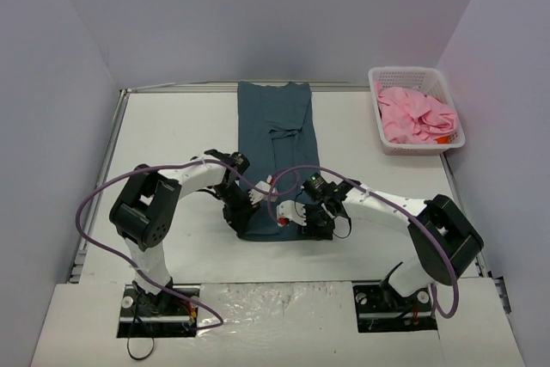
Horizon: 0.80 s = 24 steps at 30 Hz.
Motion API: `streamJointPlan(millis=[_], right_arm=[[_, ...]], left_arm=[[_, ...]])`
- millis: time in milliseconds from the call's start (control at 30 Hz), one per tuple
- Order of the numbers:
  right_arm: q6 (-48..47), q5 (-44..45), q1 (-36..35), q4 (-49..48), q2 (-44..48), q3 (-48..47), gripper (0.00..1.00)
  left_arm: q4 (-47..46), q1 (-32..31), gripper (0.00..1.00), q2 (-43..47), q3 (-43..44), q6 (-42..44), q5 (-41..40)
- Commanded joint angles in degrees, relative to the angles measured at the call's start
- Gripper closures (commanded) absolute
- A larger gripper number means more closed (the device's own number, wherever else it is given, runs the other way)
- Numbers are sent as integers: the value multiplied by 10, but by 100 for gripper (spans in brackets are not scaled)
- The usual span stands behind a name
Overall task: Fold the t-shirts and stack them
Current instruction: Grab the bottom of the folded rectangular tshirt with both arms
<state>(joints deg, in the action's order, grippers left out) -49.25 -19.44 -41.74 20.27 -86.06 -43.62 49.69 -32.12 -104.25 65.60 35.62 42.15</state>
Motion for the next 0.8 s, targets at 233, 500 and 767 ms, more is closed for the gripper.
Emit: streamJointPlan(millis=[233, 500, 767], right_arm=[[28, 48, -6, -19, -27, 20, 87], [24, -2, -5, 85, 26, -27, 100], [-15, -41, 11, 201, 71, -88, 100]], left_arm=[[27, 6, 98, 12, 15, 16, 18], [51, 8, 98, 34, 22, 32, 14], [129, 7, 98, 79, 36, 88, 28]])
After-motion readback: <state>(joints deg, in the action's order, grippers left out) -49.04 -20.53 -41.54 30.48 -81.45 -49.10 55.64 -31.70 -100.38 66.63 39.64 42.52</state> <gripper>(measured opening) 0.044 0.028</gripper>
